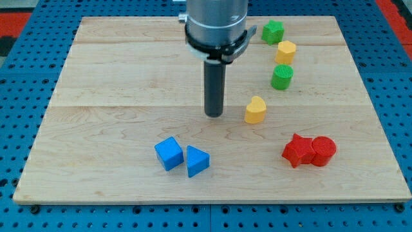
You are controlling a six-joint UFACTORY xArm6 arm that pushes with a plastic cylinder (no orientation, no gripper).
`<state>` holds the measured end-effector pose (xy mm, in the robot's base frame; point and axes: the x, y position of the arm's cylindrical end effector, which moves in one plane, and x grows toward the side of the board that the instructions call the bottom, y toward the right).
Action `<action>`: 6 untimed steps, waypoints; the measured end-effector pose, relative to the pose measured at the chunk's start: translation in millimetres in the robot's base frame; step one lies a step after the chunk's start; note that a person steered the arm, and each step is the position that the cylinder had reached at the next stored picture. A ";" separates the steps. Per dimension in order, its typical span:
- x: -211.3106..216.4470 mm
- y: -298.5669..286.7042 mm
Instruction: Move the yellow heart vertically to the red star
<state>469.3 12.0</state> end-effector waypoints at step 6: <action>54.4 263.1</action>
